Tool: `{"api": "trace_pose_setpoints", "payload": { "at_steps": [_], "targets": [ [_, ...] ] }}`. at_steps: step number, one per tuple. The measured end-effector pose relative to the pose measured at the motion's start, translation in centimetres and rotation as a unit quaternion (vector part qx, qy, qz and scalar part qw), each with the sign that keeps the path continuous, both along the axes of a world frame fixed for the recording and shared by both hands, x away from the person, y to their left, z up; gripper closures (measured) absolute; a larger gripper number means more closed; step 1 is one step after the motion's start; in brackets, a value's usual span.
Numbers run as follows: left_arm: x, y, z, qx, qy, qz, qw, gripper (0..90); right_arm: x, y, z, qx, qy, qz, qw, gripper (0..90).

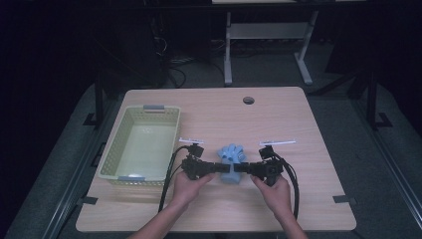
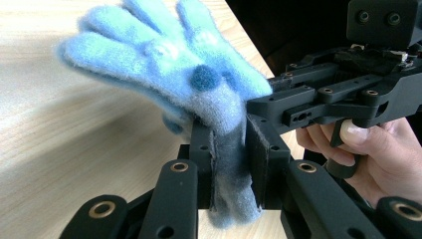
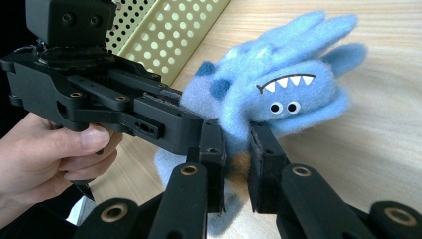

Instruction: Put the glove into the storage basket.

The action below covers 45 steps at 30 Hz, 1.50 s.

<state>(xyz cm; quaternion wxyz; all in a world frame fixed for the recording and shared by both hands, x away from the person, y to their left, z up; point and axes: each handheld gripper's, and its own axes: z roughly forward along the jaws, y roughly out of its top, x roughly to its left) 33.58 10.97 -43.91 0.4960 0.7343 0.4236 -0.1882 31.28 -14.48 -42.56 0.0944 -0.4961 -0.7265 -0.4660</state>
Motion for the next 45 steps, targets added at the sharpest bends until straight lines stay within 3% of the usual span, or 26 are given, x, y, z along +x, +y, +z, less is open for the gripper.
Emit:
{"api": "trace_pose_setpoints", "payload": {
  "at_steps": [25, 45],
  "targets": [
    [0.3, 2.9, 2.3, -0.013, -0.006, 0.015, 0.9998, 74.4, 1.1, 2.7, 2.5, -0.003, -0.013, 0.02, 0.9997, 79.5],
    [1.2, 6.0, 4.6, -0.026, -0.02, 0.024, 0.9992, 74.9, 2.7, 5.1, 4.9, 0.017, -0.022, 0.042, 0.9987, 79.8]
  ]
}}
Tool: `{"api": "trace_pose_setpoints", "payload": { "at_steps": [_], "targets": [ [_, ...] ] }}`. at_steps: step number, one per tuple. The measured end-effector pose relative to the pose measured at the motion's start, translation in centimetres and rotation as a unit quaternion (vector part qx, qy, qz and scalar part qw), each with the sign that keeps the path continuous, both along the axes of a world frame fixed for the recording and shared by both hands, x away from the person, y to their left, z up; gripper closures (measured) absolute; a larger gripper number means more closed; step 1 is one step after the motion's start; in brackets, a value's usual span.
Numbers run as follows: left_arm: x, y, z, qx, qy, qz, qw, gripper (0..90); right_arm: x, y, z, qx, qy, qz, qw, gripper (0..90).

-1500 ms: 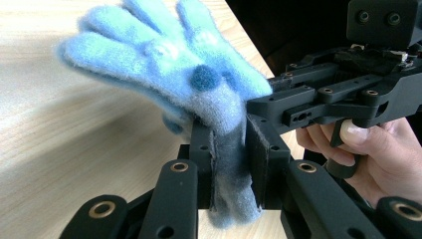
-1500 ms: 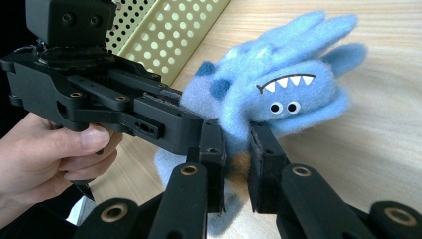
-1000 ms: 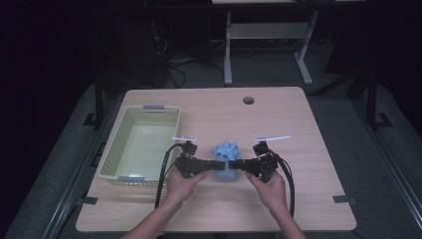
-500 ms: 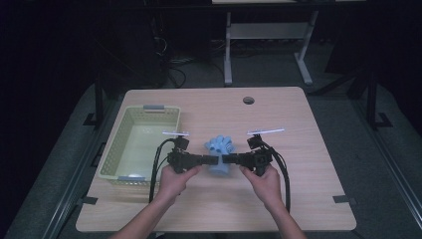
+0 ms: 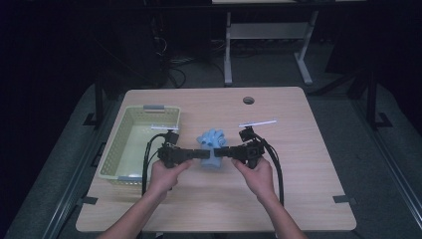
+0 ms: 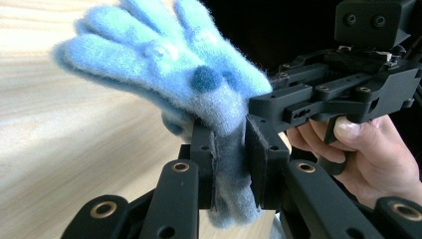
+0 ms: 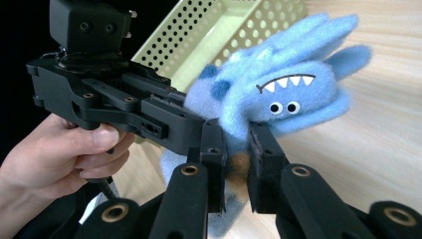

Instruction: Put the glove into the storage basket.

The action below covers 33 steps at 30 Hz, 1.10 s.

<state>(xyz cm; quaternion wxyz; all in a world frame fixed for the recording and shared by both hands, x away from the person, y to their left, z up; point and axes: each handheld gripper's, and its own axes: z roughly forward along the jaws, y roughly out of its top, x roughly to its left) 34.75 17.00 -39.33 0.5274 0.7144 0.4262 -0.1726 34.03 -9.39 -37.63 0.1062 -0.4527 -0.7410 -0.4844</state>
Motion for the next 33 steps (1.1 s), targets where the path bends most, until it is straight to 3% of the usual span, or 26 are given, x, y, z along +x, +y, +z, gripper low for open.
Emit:
{"api": "trace_pose_setpoints", "payload": {
  "at_steps": [6, 14, 33],
  "targets": [
    [0.3, 1.1, 0.4, -0.01, 0.002, 0.009, 0.9999, 75.0, 0.6, 1.0, 0.8, -0.002, -0.008, 0.01, 0.9999, 79.8],
    [0.4, 2.5, 1.4, -0.008, -0.007, 0.013, 0.9999, 75.0, 1.2, 2.2, 1.5, 0.013, -0.006, 0.017, 0.9998, 79.8],
    [0.5, 6.2, 2.1, -0.012, -0.008, 0.035, 0.9993, 75.0, 2.8, 5.9, 2.4, 0.011, -0.015, 0.05, 0.9986, 79.8]
  ]
}}
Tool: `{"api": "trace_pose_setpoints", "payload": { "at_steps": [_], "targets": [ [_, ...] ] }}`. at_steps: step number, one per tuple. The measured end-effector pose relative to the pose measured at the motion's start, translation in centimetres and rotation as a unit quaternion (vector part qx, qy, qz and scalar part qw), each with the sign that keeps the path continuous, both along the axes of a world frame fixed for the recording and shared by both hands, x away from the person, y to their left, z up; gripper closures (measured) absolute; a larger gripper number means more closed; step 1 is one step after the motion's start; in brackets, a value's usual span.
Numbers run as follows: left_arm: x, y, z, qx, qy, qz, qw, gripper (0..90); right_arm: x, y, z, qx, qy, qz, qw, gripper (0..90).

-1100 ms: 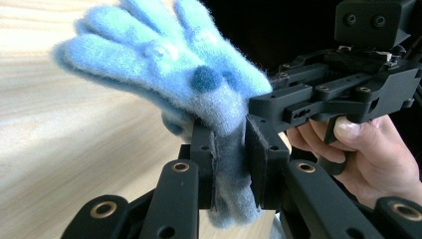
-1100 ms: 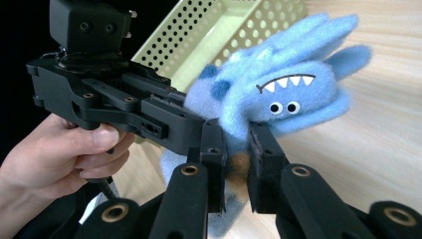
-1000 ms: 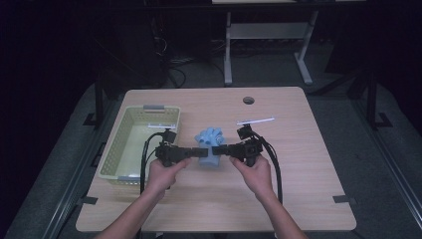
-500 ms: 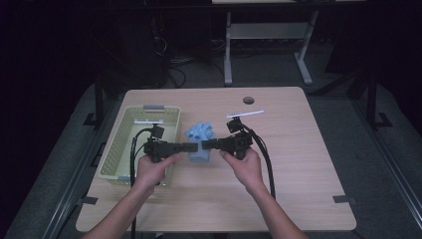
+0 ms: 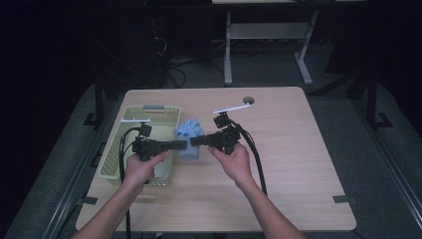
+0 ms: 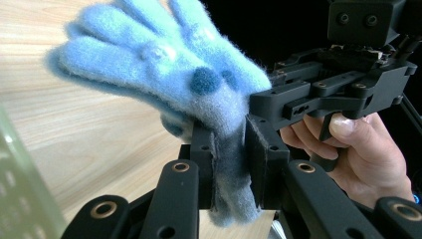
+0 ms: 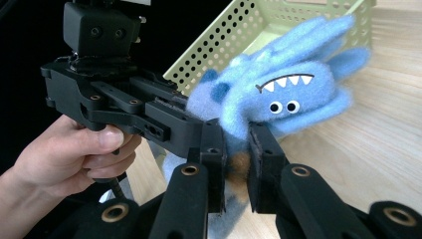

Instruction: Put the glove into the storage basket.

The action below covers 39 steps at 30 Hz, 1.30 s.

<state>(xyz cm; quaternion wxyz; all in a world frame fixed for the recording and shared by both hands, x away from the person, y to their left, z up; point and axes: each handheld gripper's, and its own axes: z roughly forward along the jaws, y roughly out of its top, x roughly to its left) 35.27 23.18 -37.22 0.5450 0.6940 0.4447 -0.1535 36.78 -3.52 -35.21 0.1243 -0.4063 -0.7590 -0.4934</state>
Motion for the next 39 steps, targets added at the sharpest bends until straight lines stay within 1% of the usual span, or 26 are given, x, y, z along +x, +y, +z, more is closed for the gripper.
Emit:
{"api": "trace_pose_setpoints", "payload": {
  "at_steps": [4, 8, 10, 12, 13, 17, 19, 21, 22, 25, 33, 39],
  "targets": [
    [0.0, 0.7, 0.1, 0.002, -0.001, 0.002, 1.0, 75.0, 0.2, 0.7, -0.1, 0.0, 0.003, 0.002, 1.0, 79.8],
    [0.0, 1.5, 0.1, 0.001, 0.0, 0.008, 1.0, 75.0, 0.4, 1.5, 0.0, 0.003, 0.001, 0.005, 1.0, 79.8],
    [0.0, 1.9, 0.1, -0.001, 0.0, 0.009, 1.0, 75.0, 0.5, 1.8, 0.0, 0.006, 0.005, 0.005, 1.0, 79.8],
    [0.1, 2.3, 0.2, -0.001, 0.002, 0.012, 0.9999, 75.0, 0.6, 2.2, 0.0, 0.008, 0.003, 0.007, 0.9999, 79.8],
    [0.1, 2.5, 0.2, -0.002, 0.007, 0.013, 0.9999, 75.1, 0.6, 2.4, 0.0, 0.007, 0.003, 0.009, 0.9999, 79.7],
    [0.3, 3.2, 0.1, -0.003, 0.006, 0.014, 0.9999, 75.1, 0.9, 3.2, 0.0, 0.006, 0.002, 0.013, 0.9999, 79.8],
    [0.3, 3.5, 0.1, -0.003, 0.006, 0.015, 0.9999, 75.1, 1.0, 3.4, 0.0, 0.007, 0.007, 0.015, 0.9998, 79.8],
    [0.4, 3.8, 0.0, -0.004, 0.007, 0.014, 0.9999, 75.1, 1.2, 3.7, -0.1, 0.009, 0.005, 0.015, 0.9998, 79.8],
    [0.4, 3.9, 0.0, -0.005, 0.009, 0.014, 0.9999, 75.1, 1.2, 3.9, -0.1, 0.01, 0.009, 0.015, 0.9998, 79.8],
    [0.5, 4.4, 0.1, -0.003, 0.007, 0.015, 0.9999, 75.1, 1.3, 4.3, -0.2, 0.012, 0.009, 0.016, 0.9998, 79.8],
    [0.5, 5.9, 0.4, -0.002, 0.002, 0.022, 0.9998, 75.1, 1.7, 5.7, 0.0, 0.013, 0.007, 0.024, 0.9996, 79.8],
    [0.6, 6.9, 0.4, 0.001, 0.007, 0.026, 0.9996, 75.6, 2.0, 6.8, 0.0, 0.013, 0.006, 0.028, 0.9995, 79.8]
  ]
}}
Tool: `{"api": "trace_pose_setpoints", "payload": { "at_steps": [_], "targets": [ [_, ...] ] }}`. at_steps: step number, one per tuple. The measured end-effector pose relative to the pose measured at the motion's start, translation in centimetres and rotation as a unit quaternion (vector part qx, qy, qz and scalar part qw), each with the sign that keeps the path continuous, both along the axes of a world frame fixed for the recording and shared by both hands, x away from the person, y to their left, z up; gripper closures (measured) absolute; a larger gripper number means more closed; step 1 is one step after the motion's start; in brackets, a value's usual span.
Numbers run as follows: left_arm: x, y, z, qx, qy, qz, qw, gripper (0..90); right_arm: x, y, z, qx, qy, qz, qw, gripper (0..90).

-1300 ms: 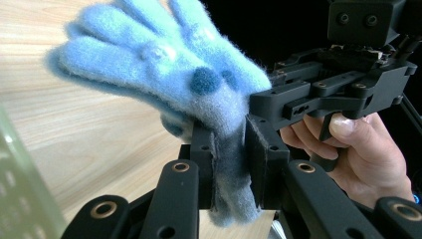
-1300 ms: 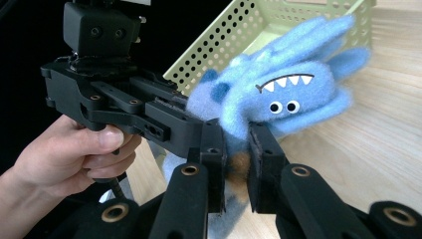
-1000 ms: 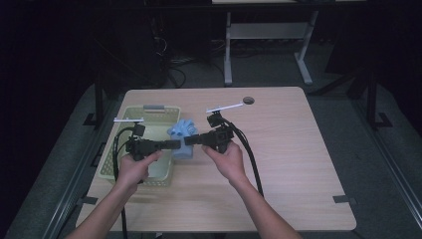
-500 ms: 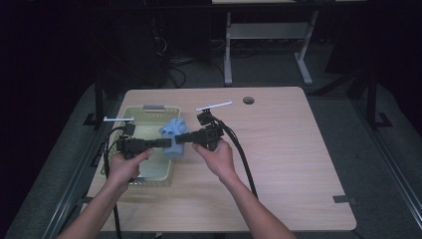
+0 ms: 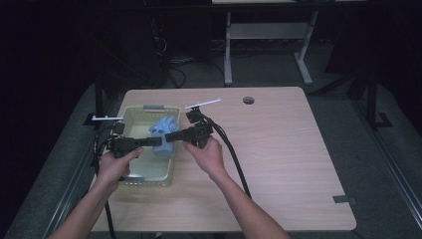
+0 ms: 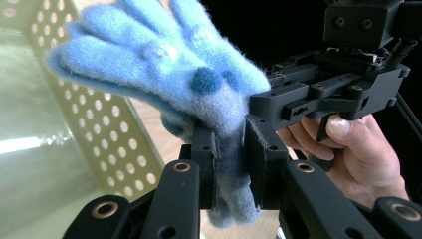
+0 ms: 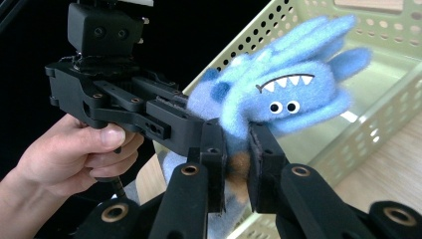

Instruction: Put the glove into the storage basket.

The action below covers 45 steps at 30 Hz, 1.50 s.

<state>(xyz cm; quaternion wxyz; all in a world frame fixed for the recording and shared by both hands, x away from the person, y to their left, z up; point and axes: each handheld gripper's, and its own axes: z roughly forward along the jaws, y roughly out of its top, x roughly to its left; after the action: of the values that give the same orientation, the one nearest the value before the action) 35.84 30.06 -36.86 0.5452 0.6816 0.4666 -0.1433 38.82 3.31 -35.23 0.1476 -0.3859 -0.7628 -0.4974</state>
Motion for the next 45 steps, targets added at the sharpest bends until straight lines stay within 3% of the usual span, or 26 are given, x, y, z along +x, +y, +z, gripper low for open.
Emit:
{"api": "trace_pose_setpoints", "payload": {
  "at_steps": [14, 27, 45],
  "targets": [
    [0.1, 2.7, -0.2, 0.012, 0.012, 0.012, 0.9998, 76.8, 0.8, 2.9, -0.8, 0.003, 0.012, 0.011, 0.9999, 79.8],
    [0.5, 4.9, -1.1, 0.023, 0.038, 0.025, 0.9987, 76.9, 1.5, 5.3, -2.1, 0.006, 0.026, 0.017, 0.9995, 79.8],
    [1.6, 5.6, -2.5, 0.055, 0.065, 0.026, 0.996, 77.1, 2.4, 6.9, -4.2, -0.006, 0.051, 0.01, 0.9986, 79.7]
  ]
}}
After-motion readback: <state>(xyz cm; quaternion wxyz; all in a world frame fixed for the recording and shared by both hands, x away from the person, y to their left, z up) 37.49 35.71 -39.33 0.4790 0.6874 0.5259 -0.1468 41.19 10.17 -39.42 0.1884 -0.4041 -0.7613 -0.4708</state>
